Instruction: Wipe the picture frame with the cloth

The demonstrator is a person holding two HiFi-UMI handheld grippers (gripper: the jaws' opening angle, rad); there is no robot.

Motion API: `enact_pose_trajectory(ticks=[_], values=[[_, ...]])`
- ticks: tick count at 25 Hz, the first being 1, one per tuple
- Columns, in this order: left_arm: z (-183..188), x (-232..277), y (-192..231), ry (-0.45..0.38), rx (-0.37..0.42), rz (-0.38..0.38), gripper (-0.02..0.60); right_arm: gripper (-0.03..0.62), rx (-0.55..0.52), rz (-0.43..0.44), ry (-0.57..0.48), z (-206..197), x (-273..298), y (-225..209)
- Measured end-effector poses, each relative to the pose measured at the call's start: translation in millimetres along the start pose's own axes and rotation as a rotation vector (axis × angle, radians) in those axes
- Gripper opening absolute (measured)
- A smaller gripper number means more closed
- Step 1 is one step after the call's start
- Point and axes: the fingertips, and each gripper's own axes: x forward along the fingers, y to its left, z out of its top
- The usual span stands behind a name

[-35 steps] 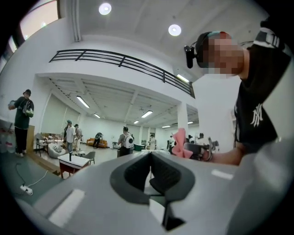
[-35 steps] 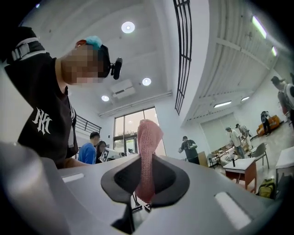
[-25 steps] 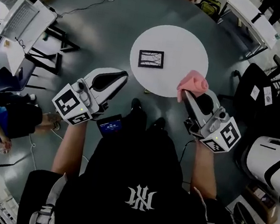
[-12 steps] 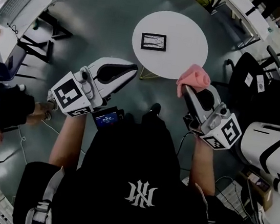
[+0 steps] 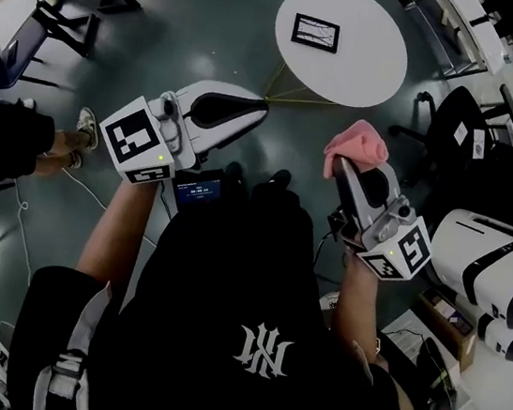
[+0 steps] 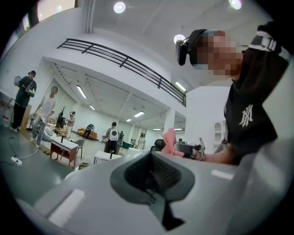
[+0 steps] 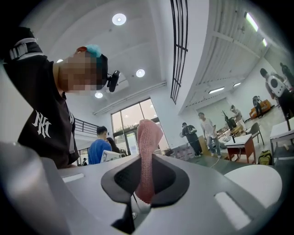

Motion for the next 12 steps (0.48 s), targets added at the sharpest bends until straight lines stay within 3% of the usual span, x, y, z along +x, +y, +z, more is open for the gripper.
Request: enact_pose_trajectory(ticks=[7,12], values=[[11,6,-46,-0.006,0.03,-0.006,0.003,0.034,-0.032,0.086,-0.008,12,-12,30],[3,20,-90,0.005,0.047,-0.006,0.003,0.034,0.005,0.114,-0.024,6,-53,47]])
